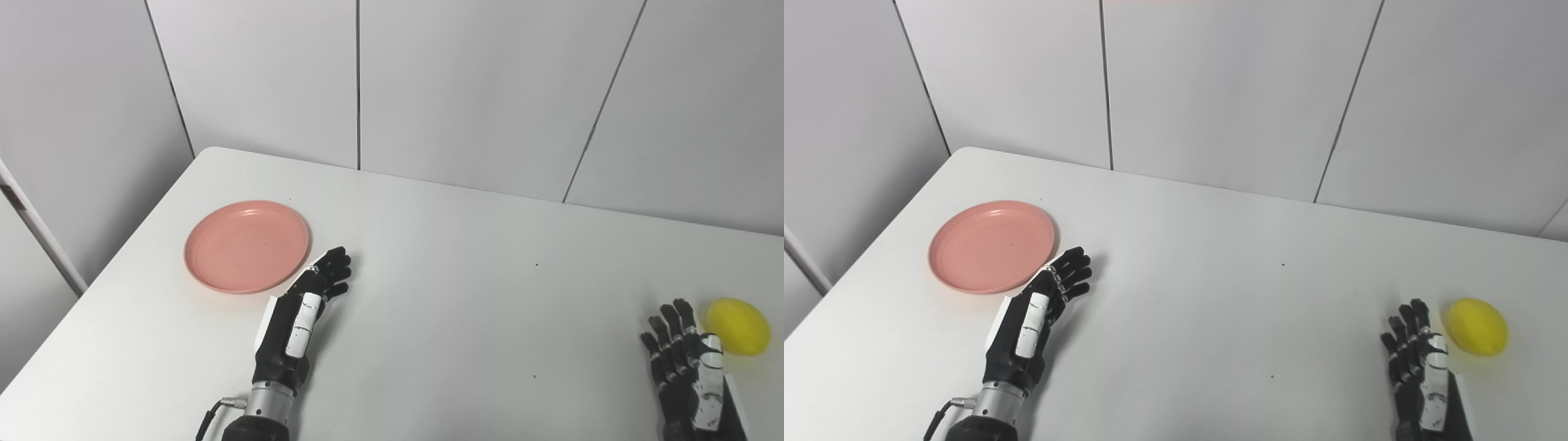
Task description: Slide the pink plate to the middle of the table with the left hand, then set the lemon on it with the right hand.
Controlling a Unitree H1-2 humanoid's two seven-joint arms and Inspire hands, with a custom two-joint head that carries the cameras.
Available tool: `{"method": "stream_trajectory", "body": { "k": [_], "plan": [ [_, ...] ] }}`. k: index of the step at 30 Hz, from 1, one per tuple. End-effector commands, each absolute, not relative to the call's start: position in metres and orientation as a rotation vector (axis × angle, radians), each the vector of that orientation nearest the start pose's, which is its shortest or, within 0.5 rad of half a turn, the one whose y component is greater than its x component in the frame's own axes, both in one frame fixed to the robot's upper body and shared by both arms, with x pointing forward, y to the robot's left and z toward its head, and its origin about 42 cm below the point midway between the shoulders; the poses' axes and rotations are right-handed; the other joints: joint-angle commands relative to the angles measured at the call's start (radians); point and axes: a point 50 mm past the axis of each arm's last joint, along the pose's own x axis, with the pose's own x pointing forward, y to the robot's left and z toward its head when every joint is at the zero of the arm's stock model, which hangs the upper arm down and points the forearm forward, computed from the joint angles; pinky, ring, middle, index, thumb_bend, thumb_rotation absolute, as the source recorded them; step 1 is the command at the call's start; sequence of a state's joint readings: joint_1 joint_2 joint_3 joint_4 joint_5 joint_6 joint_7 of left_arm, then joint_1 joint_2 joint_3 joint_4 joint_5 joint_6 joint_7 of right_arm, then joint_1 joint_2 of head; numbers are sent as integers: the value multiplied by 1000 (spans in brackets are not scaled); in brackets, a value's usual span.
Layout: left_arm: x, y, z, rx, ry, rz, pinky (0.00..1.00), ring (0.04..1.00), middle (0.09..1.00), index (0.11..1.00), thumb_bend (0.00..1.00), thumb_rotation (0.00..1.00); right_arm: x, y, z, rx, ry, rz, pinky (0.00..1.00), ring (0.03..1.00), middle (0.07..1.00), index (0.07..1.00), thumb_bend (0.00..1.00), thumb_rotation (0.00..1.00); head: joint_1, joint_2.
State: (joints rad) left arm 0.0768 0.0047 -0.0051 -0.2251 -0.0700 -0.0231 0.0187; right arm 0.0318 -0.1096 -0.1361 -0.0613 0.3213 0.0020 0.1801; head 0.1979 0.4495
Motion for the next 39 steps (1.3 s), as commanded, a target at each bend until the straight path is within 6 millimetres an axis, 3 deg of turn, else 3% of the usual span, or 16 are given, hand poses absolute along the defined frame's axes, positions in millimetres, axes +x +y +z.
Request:
{"method": "stream_trajectory", "body": {
  "k": [1,12,20,33,39],
  "plan": [
    [272,221,158,-33,-278,12,794,817,820,779,890,909,257,-267,92,234,-17,37,1000,1000,1000,1000,659,1000,-2,-1],
    [311,231,205,28,-387,-29,783,826,817,763,891,921,255,-264,91,243,-24,38,1000,1000,1000,1000,660,1000,1,-2],
    [326,252,245,-13,-364,-37,857,867,858,809,947,961,253,-263,93,240,-28,43,1000,1000,1000,1000,656,1000,-1,1],
    [358,314,259,-60,-376,7,884,874,844,812,964,985,253,-263,94,239,-28,44,1000,1000,1000,1000,661,1000,-4,3],
    [369,333,265,-119,-377,40,832,849,818,813,985,950,253,-262,94,235,-26,48,1000,1000,1000,1000,654,1000,-2,3]
  ]
}}
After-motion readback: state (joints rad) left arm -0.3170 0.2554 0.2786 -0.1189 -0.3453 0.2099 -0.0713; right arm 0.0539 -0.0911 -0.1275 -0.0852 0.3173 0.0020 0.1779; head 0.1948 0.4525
